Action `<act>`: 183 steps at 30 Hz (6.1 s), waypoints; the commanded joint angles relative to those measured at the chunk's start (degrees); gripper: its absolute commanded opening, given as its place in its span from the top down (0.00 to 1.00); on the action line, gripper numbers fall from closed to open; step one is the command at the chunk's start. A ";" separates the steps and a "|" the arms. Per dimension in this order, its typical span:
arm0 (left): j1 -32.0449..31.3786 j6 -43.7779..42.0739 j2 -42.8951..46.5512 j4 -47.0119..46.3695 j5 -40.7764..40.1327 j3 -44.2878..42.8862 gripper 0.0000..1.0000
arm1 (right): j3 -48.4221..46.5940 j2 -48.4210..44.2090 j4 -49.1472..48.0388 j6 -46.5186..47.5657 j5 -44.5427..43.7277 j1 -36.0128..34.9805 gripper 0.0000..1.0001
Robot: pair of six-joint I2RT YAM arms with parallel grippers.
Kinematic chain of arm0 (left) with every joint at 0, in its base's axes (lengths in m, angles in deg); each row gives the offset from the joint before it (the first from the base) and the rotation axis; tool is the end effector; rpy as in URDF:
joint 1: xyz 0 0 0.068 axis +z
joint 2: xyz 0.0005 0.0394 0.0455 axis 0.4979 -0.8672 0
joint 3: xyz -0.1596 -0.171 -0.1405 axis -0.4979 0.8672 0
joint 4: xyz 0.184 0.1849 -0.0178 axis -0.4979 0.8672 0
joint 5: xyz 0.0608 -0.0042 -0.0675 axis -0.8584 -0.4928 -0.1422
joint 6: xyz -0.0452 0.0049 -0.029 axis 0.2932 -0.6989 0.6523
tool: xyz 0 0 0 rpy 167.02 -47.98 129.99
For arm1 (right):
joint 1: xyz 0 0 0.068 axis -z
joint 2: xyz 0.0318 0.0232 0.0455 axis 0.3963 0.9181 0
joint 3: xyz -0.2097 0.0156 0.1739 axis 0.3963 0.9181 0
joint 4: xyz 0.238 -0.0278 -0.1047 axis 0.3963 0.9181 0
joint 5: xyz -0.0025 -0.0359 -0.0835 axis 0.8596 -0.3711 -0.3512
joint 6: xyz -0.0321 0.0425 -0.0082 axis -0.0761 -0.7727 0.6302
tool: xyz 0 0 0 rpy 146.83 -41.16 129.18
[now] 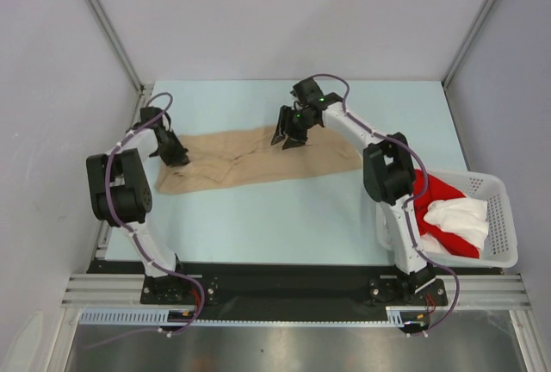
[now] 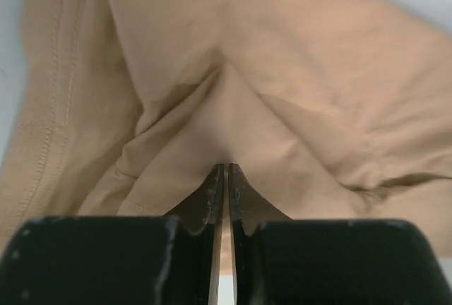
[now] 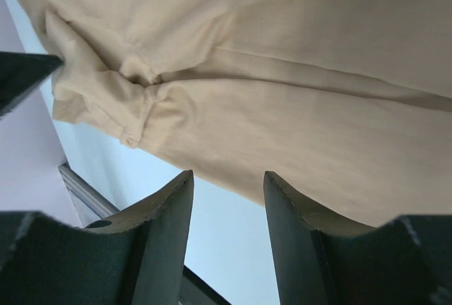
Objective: Fold and stack the t-shirts
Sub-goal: Fold the tshirt
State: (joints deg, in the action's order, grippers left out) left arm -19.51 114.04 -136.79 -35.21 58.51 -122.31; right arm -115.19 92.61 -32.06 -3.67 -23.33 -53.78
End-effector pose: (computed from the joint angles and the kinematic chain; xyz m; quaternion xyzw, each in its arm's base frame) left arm 0.3737 0.0620 0.1933 -0.2701 0.9266 -0.1125 0.2365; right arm 0.4362 0.2732 0.2074 -0.0267 0.9362 0.3243 0.1327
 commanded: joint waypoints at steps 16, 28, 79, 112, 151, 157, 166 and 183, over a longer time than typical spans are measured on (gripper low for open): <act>-5.07 4.32 23.24 8.53 -15.19 2.83 0.15 | 0.78 -5.75 4.42 25.14 -20.91 9.78 0.21; 4.94 21.82 38.02 2.40 -4.99 27.78 0.28 | -3.09 -4.16 3.37 26.22 -19.89 15.23 0.06; 16.37 21.30 4.11 -13.88 -3.50 15.33 1.00 | -11.89 12.98 -1.64 24.37 -3.89 25.07 0.35; 11.54 11.47 -22.27 -12.82 5.20 -21.07 1.00 | 18.41 -3.36 1.34 25.26 -4.23 21.91 1.00; 1.87 2.49 9.01 -11.40 8.00 -0.34 0.27 | 25.94 -18.37 -13.85 24.63 -8.37 4.77 0.20; 1.87 6.09 7.96 -18.09 9.88 2.39 0.35 | -3.21 2.49 -13.77 24.46 -2.30 4.33 0.23; 1.95 8.64 -0.21 -22.40 7.67 1.35 0.28 | -18.90 21.84 -28.80 15.67 3.94 3.37 0.33; 1.96 11.46 -0.57 -26.71 6.52 4.77 0.34 | -28.94 31.96 -32.67 2.75 1.57 -0.85 0.61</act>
State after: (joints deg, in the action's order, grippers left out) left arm -17.59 124.14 -138.28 -59.29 64.46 -117.92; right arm -142.40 122.66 -65.85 0.61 -20.69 -53.96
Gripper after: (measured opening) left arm 0.662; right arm 0.410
